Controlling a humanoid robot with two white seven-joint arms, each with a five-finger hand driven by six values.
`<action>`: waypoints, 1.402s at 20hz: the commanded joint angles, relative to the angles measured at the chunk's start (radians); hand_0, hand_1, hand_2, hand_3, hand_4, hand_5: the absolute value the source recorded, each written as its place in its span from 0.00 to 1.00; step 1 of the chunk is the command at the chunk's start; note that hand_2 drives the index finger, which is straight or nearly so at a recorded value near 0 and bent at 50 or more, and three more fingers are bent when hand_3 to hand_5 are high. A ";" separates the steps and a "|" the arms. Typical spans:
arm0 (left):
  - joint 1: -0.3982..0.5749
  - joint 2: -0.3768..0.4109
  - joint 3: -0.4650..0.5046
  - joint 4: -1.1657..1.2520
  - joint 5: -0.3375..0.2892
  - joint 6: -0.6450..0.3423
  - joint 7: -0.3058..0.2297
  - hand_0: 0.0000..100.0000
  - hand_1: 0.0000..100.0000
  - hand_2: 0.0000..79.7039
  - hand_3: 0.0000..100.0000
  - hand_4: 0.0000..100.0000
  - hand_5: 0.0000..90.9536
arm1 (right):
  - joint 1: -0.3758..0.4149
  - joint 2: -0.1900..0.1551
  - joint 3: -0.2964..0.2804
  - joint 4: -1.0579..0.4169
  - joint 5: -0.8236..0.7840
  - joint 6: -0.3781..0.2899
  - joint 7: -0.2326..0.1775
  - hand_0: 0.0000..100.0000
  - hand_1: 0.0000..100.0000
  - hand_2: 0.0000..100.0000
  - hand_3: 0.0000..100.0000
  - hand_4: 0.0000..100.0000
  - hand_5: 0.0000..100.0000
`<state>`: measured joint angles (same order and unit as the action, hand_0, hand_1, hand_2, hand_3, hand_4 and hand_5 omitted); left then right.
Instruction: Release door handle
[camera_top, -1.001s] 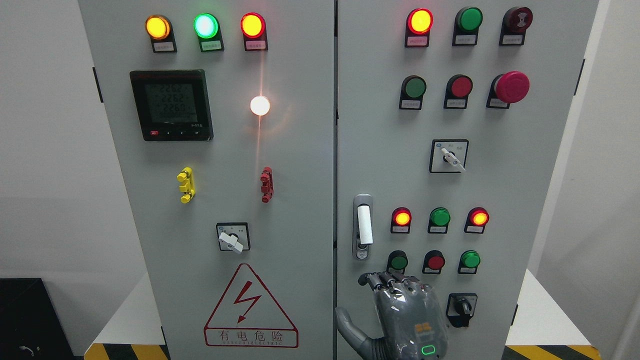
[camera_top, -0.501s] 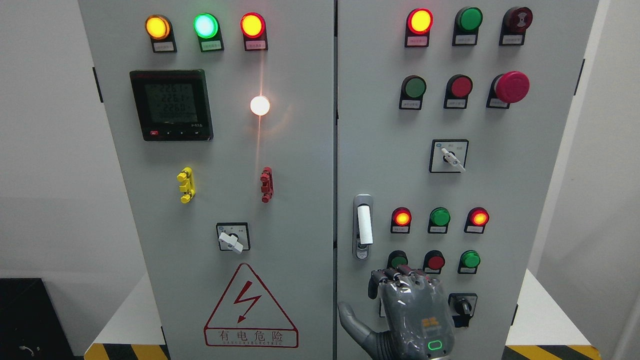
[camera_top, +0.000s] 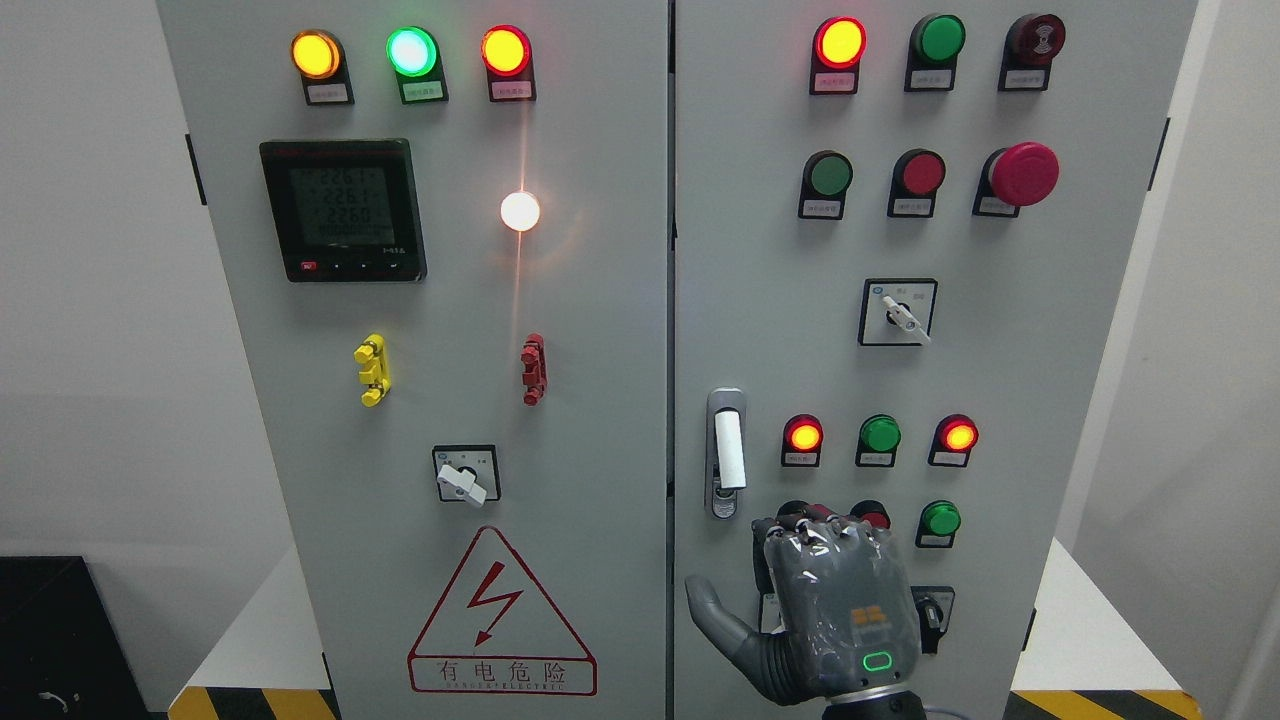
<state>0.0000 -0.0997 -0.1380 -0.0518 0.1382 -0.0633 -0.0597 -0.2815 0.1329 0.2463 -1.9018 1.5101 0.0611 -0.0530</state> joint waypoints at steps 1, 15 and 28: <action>0.018 0.000 0.000 0.000 0.001 0.000 0.000 0.12 0.56 0.00 0.00 0.00 0.00 | -0.015 -0.001 -0.013 0.013 0.030 0.002 0.005 0.20 0.34 0.90 1.00 0.90 0.94; 0.018 0.000 0.000 0.000 0.000 0.000 0.000 0.12 0.56 0.00 0.00 0.00 0.00 | -0.097 -0.001 -0.013 0.073 0.032 0.054 0.047 0.21 0.13 0.96 1.00 0.92 0.94; 0.018 0.000 0.000 0.000 0.000 0.000 0.000 0.12 0.56 0.00 0.00 0.00 0.00 | -0.156 -0.001 -0.015 0.109 0.035 0.095 0.065 0.22 0.19 0.96 1.00 0.92 0.95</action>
<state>0.0000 -0.0997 -0.1381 -0.0517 0.1380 -0.0634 -0.0596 -0.4126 0.1323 0.2335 -1.8250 1.5428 0.1479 0.0115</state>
